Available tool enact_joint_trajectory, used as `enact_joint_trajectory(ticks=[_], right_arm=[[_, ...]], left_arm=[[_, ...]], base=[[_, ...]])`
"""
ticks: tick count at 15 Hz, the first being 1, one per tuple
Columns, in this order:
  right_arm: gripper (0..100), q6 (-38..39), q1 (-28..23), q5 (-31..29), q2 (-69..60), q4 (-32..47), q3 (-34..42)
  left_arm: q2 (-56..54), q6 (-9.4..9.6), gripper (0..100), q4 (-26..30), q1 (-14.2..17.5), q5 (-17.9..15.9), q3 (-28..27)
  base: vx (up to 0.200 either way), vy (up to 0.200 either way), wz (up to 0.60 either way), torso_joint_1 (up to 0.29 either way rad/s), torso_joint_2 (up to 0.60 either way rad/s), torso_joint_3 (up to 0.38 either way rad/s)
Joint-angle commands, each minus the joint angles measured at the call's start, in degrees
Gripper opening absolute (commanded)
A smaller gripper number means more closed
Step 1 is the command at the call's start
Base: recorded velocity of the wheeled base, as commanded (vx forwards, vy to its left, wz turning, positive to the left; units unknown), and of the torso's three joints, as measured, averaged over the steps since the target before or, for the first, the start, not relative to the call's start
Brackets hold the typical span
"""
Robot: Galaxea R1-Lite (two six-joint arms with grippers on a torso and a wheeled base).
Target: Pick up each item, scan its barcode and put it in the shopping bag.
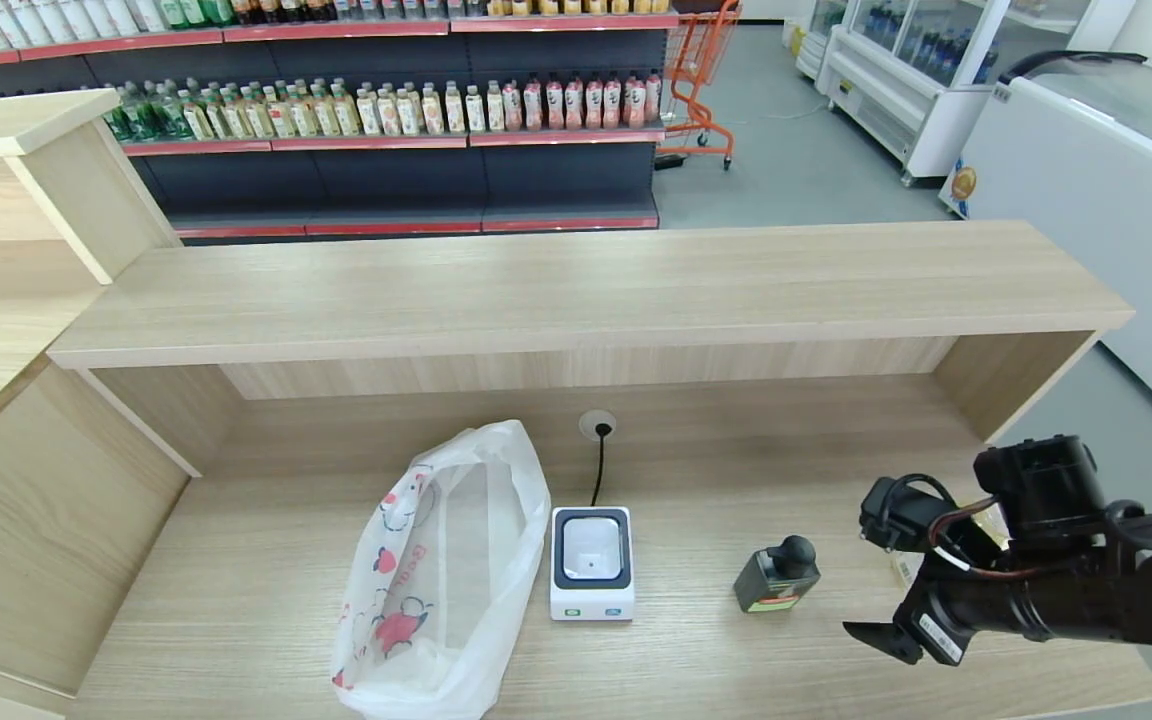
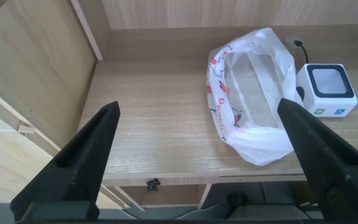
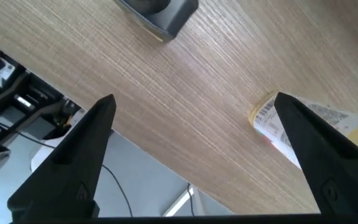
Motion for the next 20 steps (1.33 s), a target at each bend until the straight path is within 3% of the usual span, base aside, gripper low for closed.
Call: enact_joint_trajectory(ticks=[1, 5, 14, 15, 20], right_arm=[[100, -2.25, 0.62, 2.59, 4.98, -1.28, -1.49], [100, -8.40, 0.98, 6.10, 10.52, -2.07, -6.68], [100, -9.11, 5.20, 9.44, 18.43, -2.16, -14.41], [0, -9.11, 5.37, 9.53, 19.49, -2.07, -15.29], [0, -9.28, 5.55, 9.35, 18.69, -2.16, -15.82]], left_arm=[[0.07, -0.01, 100, -0.01, 0.01, 0.00, 0.00], [0.07, -0.01, 100, -0.01, 0.01, 0.00, 0.00], [0.07, -0.01, 100, -0.01, 0.01, 0.00, 0.00], [0.07, -0.01, 100, -0.01, 0.01, 0.00, 0.00], [0.07, -0.01, 100, -0.01, 0.01, 0.00, 0.00]], base=[[0.000, 0.000, 0.00, 0.000, 0.00, 0.000], [0.000, 0.000, 0.00, 0.000, 0.00, 0.000], [0.000, 0.000, 0.00, 0.000, 0.00, 0.000], [0.000, 0.000, 0.00, 0.000, 0.00, 0.000], [0.000, 0.000, 0.00, 0.000, 0.00, 0.000]])
